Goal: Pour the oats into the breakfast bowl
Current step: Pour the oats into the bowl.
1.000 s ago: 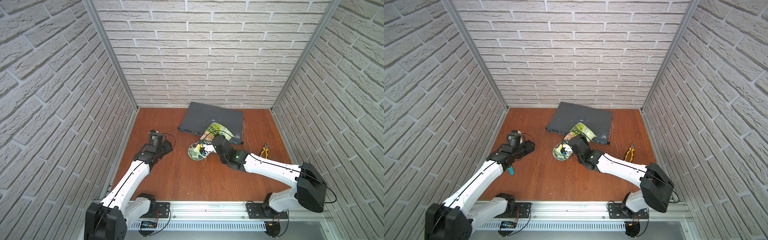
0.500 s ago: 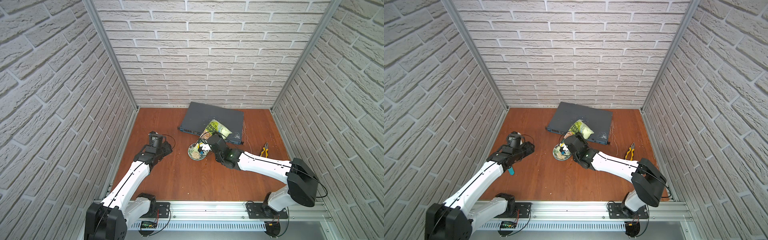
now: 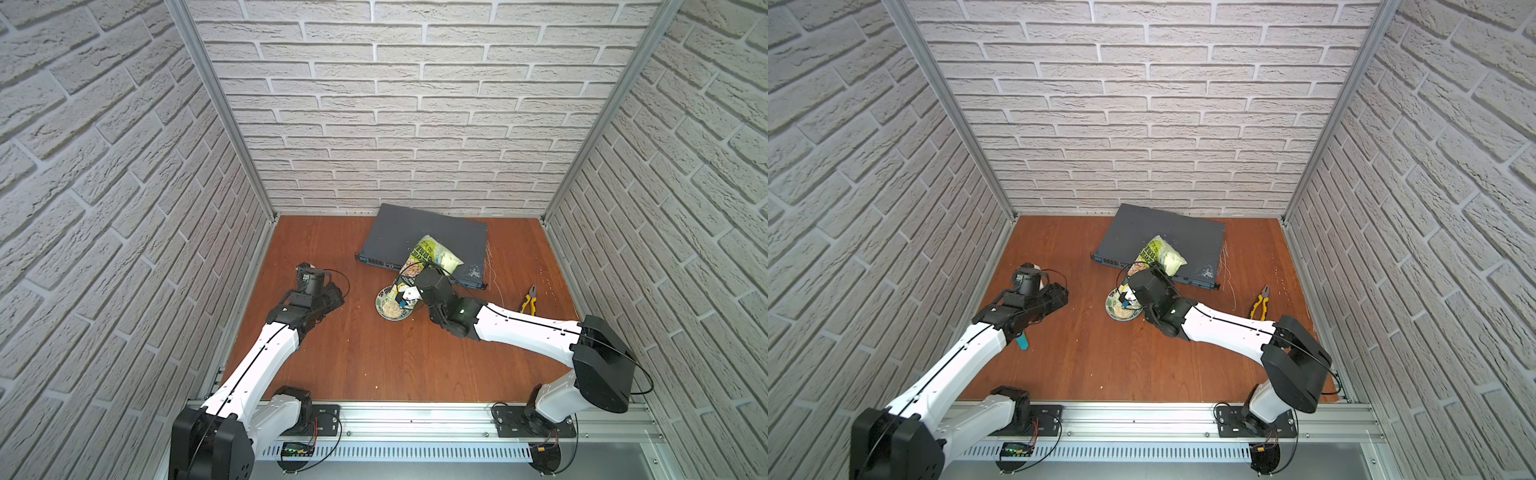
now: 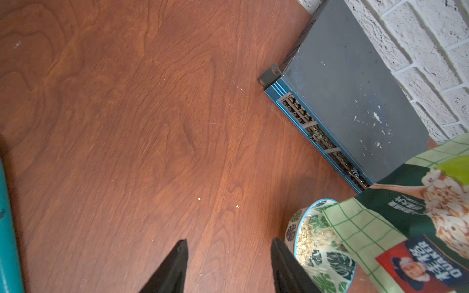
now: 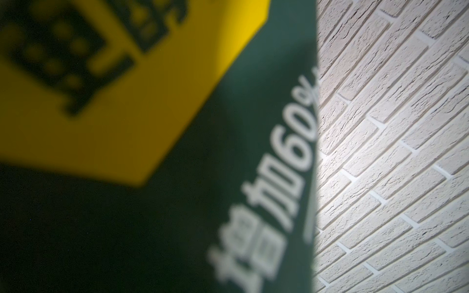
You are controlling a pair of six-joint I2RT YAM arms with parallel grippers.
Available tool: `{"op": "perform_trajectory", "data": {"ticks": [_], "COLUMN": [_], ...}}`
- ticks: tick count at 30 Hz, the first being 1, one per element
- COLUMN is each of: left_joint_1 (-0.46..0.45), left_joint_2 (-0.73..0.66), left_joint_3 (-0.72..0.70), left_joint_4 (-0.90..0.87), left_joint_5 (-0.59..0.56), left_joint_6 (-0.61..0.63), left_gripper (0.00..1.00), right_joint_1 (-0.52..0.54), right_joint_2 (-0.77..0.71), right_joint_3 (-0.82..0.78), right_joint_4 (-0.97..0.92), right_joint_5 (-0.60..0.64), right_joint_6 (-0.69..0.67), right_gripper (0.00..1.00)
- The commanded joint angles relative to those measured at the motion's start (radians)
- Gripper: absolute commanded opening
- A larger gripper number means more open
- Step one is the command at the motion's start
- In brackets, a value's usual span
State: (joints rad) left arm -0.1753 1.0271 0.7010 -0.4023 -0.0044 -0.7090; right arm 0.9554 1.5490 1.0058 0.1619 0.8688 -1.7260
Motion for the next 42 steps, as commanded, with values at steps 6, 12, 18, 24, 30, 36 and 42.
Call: {"op": "perform_trajectory", "data": {"ticks": [6,12,18,24,30,36,42], "left_joint_1": [0.008,0.008,0.008,0.008,0.008,0.008,0.008], "left_joint_2": [-0.007,-0.003,0.003,0.010,0.015,0.018,0.012], "left_joint_3": [0.003,0.008,0.011,0.014,0.019,0.018,0.020], "left_joint_4": [0.002,0.002,0.001,0.001,0.001,-0.001,-0.005], "left_joint_5": [-0.010,-0.005,-0.005,-0.004,-0.005,-0.003,-0.004], "left_joint_6": [0.006,0.006,0.007,0.008,0.010,0.009,0.008], "left_gripper": [0.56,0.56,0.56,0.56,0.56,0.56,0.56], "right_joint_1": [-0.003,-0.007,-0.008,-0.007,-0.001,0.005,0.006], "right_joint_2": [-0.022,-0.021,-0.014,-0.022,-0.044,-0.052,-0.049], "right_joint_3": [0.040,0.031,0.006,-0.019,-0.049,-0.063,-0.071], "right_joint_4": [0.218,0.244,0.301,0.309,0.300,0.296,0.357], "right_joint_5": [0.090,0.093,0.090,0.081,0.058,0.053,0.050], "right_joint_6": [-0.047,-0.073,-0.116,-0.127,-0.121,-0.117,-0.156], "right_gripper": [0.04,0.04,0.04,0.04,0.04,0.04,0.04]}}
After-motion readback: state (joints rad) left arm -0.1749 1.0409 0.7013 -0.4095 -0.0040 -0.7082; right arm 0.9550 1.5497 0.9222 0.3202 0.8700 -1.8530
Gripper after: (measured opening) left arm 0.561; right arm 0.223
